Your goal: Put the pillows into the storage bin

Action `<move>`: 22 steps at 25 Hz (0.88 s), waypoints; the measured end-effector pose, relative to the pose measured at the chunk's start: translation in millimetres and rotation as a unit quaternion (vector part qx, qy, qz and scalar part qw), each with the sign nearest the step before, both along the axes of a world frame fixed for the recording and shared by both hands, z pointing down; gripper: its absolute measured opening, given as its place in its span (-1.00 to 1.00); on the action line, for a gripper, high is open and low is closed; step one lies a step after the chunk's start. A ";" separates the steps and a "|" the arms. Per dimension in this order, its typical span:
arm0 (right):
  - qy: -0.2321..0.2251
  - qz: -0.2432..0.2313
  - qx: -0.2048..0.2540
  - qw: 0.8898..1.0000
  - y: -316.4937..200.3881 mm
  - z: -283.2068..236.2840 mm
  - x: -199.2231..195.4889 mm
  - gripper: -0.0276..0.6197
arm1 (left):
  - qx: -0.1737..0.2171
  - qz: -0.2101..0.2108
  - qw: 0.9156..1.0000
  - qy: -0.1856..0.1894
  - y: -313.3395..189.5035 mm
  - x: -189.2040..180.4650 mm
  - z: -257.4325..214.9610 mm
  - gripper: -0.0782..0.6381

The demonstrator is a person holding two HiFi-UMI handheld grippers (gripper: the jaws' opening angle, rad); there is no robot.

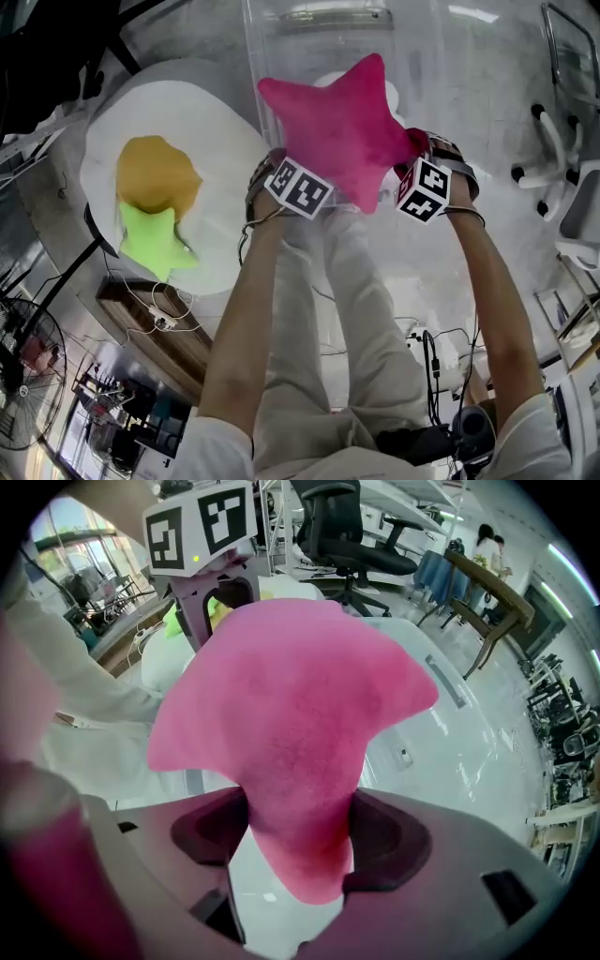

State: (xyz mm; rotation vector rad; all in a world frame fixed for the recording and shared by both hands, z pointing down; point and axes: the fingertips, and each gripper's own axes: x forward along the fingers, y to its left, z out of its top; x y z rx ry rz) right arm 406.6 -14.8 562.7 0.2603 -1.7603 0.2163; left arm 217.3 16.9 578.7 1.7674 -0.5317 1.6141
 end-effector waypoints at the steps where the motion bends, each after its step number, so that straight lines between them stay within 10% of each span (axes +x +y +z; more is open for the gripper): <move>1: 0.004 -0.006 -0.003 1.000 -3.0 2.5 3.1 0.12 | -0.003 -0.005 1.000 -0.001 -0.6 3.4 1.7 0.34; 15: 0.065 -0.117 0.006 0.991 -40.4 27.3 21.2 0.17 | -0.054 -0.057 0.997 0.021 19.1 27.7 18.4 0.29; 22: 0.059 0.009 -0.002 0.998 -53.5 40.2 44.1 0.17 | -0.049 -0.054 0.997 0.018 14.4 16.2 27.3 0.29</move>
